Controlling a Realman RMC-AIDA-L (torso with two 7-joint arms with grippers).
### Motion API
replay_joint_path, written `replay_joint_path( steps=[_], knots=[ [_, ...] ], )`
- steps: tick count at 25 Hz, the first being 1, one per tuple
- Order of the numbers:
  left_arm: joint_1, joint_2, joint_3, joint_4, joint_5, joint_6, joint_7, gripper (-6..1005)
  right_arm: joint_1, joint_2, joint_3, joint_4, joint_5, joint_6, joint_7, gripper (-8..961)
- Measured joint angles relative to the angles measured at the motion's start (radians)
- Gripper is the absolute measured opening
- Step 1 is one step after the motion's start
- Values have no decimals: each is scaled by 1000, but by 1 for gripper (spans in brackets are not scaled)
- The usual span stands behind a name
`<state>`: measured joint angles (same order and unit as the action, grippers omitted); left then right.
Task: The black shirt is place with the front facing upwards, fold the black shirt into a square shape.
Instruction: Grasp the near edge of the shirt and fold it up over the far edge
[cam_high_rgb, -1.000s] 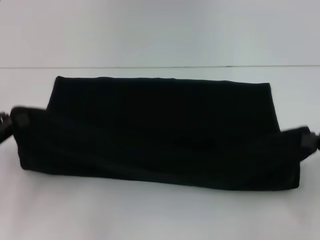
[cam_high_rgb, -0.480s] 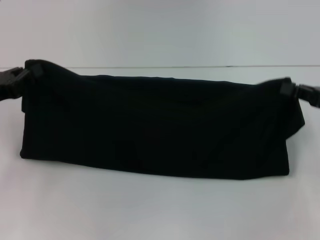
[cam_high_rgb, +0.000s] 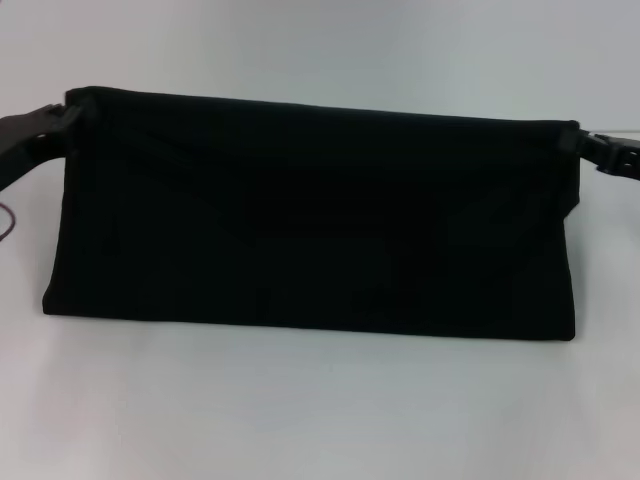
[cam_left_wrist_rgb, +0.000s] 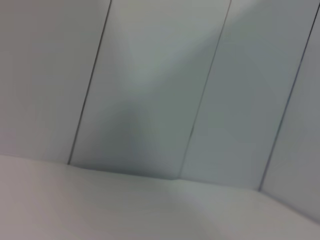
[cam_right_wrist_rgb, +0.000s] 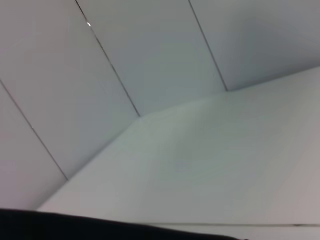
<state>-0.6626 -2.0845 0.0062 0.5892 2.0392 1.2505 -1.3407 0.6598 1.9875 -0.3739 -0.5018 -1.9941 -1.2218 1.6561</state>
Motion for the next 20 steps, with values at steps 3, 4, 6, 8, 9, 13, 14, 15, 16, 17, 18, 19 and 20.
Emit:
replay_joint_path(
  steps=[3, 4, 6, 8, 9, 13, 14, 15, 16, 17, 18, 19, 20],
  knots=[
    [-33, -29, 13, -4, -4, -97, 48, 54, 19, 24, -43, 0, 1, 79, -17, 56],
    [-41, -34, 19, -8, -8, -122, 61, 54, 26, 31, -58, 2, 2, 107, -23, 56],
    [-57, -45, 37, -23, -23, -190, 100, 56, 40, 45, -83, 8, 2, 159, -38, 56],
    [-69, -50, 61, -45, -46, -249, 135, 58, 52, 58, -106, 13, 2, 205, -52, 56],
    [-75, -51, 70, -57, -61, -274, 150, 59, 56, 63, -113, 15, 2, 224, -58, 56],
    [-96, -52, 106, -108, -117, -381, 214, 67, 75, 91, -130, 23, 2, 323, -83, 56],
    [-100, -53, 118, -114, -124, -404, 222, 70, 78, 95, -133, 24, 2, 342, -85, 56],
    [-102, -54, 131, -117, -128, -422, 226, 73, 79, 96, -136, 26, 3, 356, -86, 56],
    [-103, -55, 140, -119, -131, -436, 227, 76, 80, 97, -137, 27, 3, 364, -86, 56],
    [-104, -55, 146, -119, -132, -446, 226, 79, 79, 97, -137, 29, 4, 371, -86, 56],
    [-104, -56, 150, -119, -133, -454, 225, 82, 78, 97, -136, 30, 10, 373, -86, 56],
    [-104, -57, 150, -119, -134, -460, 222, 85, 75, 97, -135, 31, 19, 376, -87, 56],
    [-103, -57, 150, -119, -136, -461, 221, 88, 71, 97, -135, 31, 33, 378, -90, 56]
  ],
)
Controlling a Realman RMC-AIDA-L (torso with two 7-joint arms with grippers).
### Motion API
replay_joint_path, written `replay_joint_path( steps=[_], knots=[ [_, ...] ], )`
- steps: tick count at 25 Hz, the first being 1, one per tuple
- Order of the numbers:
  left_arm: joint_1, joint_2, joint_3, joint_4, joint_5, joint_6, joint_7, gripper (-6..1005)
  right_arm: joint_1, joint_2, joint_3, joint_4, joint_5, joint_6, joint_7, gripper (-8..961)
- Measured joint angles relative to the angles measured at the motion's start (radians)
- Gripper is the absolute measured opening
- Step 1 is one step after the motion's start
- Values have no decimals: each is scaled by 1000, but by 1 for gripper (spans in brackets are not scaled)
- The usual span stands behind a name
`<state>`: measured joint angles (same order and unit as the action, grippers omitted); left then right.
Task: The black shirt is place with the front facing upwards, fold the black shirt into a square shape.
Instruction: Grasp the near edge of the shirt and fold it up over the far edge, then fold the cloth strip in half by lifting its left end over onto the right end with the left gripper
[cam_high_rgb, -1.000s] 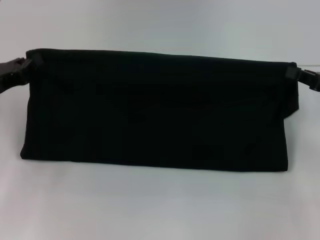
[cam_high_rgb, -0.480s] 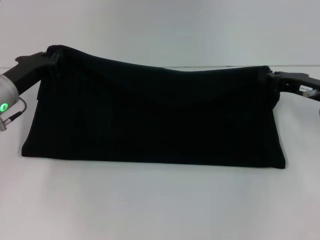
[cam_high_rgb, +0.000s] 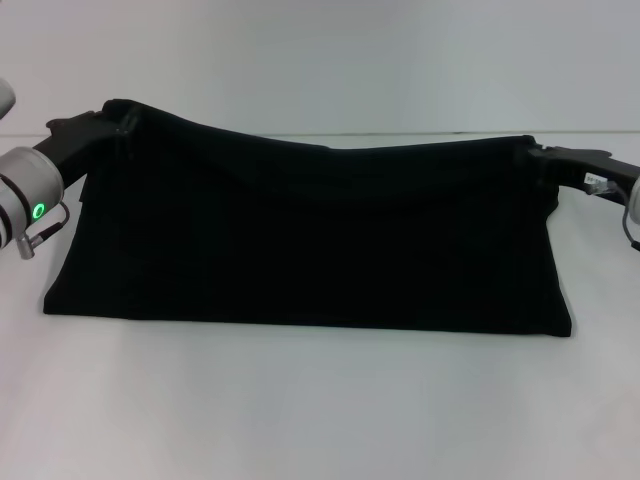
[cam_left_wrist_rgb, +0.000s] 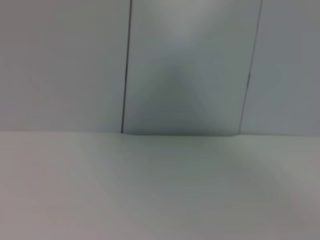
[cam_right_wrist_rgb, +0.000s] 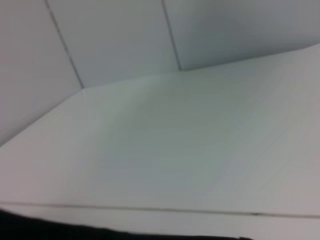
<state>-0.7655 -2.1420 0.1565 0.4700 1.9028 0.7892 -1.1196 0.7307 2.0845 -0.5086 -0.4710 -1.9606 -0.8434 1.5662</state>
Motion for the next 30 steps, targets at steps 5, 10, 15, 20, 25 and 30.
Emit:
replay_joint_path(
  steps=[5, 10, 15, 20, 25, 30],
  knots=[
    [20, -4, -3, 5, -40, -4, -2, 182, -21, -4, 3, 2, 38, 10, -21, 126],
    [41, 3, 2, 9, -100, -2, -11, 379, -36, -5, 3, 5, 44, 36, -21, 309],
    [61, 4, 37, 37, -78, 6, -112, 543, -88, -8, 4, -5, 123, 14, -42, 490],
    [159, 4, 211, 235, 59, 178, -539, 643, -201, -13, 26, 2, 398, -183, -237, 602],
    [194, 49, 219, 399, 276, 484, -918, 640, -297, -4, 69, 68, 657, -411, -455, 713],
    [175, 96, 171, 493, 490, 706, -1178, 638, -299, -11, 57, 81, 665, -479, -480, 877]
  ],
)
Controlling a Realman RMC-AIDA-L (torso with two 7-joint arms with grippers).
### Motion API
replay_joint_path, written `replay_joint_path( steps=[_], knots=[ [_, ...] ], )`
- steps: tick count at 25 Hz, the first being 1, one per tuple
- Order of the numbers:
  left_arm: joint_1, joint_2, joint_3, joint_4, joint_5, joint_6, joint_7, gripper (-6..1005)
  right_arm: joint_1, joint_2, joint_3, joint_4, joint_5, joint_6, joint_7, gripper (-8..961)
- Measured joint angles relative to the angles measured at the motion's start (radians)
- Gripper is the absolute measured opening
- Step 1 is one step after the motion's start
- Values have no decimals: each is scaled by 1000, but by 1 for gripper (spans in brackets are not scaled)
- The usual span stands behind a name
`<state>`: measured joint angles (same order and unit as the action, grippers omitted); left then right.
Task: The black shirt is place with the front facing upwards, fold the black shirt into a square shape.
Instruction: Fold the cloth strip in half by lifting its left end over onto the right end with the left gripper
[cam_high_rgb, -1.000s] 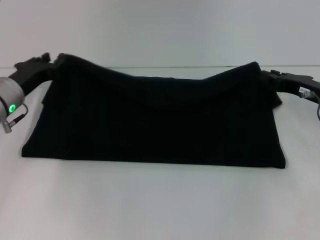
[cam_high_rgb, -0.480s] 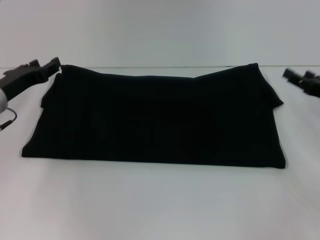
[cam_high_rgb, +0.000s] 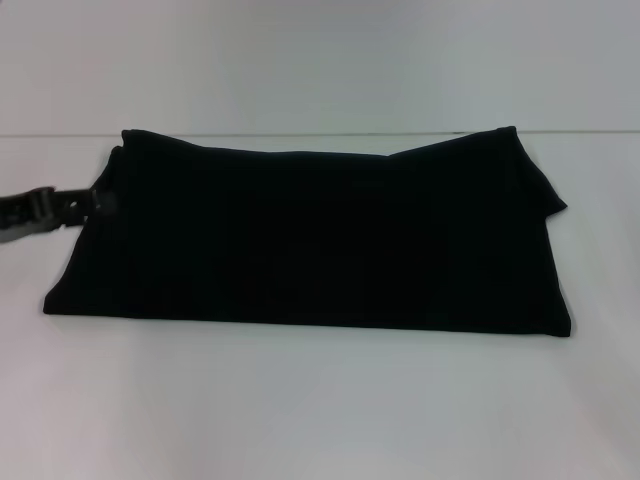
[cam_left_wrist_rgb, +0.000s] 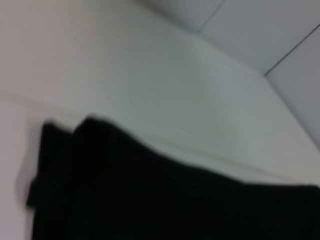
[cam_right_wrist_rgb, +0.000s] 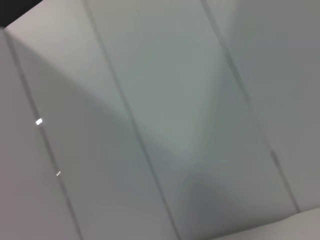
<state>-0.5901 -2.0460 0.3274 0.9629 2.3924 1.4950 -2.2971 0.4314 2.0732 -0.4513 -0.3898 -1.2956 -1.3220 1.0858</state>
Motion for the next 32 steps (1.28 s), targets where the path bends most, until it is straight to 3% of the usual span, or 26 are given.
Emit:
replay_joint_path(
  steps=[5, 12, 19, 32],
  knots=[
    [-23, 25, -30, 40, 142, 148, -160, 636, 30, 7, -6, 2, -39, 23, -69, 877],
    [-28, 32, -48, 58, 280, 227, -266, 633, 62, 13, -14, 42, -39, 41, -159, 876],
    [-10, 31, -104, 39, 303, 140, -277, 632, 78, 13, -40, 46, -39, 46, -166, 875],
    [-42, 35, -54, -41, 362, -32, -290, 630, 84, 13, -60, 56, -38, 56, -159, 876]
  ],
)
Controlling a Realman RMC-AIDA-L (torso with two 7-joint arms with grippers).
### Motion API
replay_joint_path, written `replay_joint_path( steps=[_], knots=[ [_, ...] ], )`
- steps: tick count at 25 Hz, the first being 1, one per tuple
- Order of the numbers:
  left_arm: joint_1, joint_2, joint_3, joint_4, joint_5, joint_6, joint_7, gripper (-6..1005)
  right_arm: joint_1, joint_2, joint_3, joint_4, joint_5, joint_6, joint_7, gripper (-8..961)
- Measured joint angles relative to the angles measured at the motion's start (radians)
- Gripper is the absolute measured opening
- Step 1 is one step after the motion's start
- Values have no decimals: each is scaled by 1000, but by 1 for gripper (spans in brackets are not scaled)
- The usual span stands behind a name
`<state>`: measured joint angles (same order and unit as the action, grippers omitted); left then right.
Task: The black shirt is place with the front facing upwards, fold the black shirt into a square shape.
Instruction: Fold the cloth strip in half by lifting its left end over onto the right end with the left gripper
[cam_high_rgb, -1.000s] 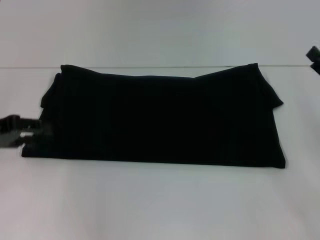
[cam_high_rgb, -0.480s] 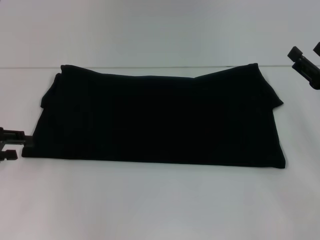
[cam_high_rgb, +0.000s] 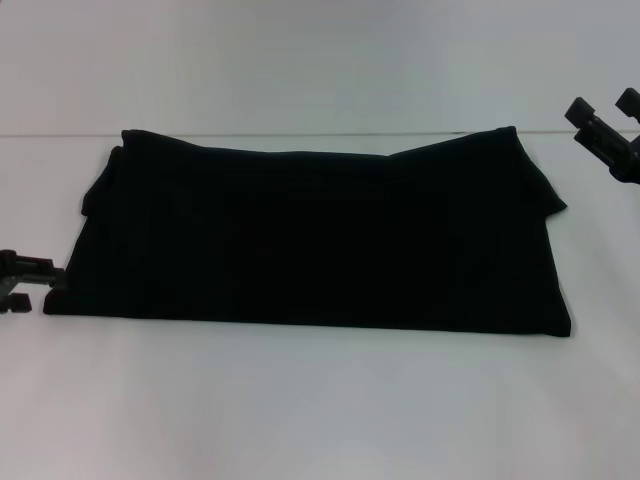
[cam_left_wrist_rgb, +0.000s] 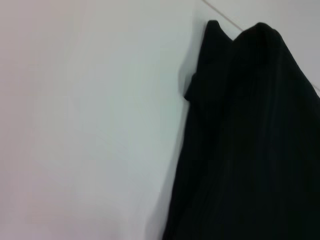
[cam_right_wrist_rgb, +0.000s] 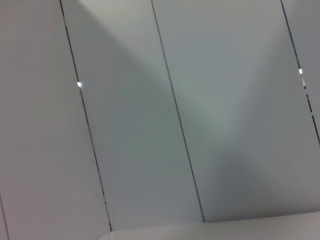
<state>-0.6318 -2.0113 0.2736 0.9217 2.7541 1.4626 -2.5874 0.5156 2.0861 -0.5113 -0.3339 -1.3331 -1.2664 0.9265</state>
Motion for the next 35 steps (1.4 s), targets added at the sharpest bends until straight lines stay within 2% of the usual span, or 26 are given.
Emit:
replay_joint_path(
  steps=[9, 15, 35],
  knots=[
    [-1, -4, 45, -12, 8, -99, -2, 630, 7, 0, -12, 12, 0, 5, 3, 876],
    [-13, -6, 95, -62, 17, -169, 2, 629, 9, 0, -20, 13, 0, 9, 3, 876],
    [-26, -9, 149, -104, 20, -226, 6, 628, 9, 0, -21, 26, 0, 15, 2, 875]
  ],
)
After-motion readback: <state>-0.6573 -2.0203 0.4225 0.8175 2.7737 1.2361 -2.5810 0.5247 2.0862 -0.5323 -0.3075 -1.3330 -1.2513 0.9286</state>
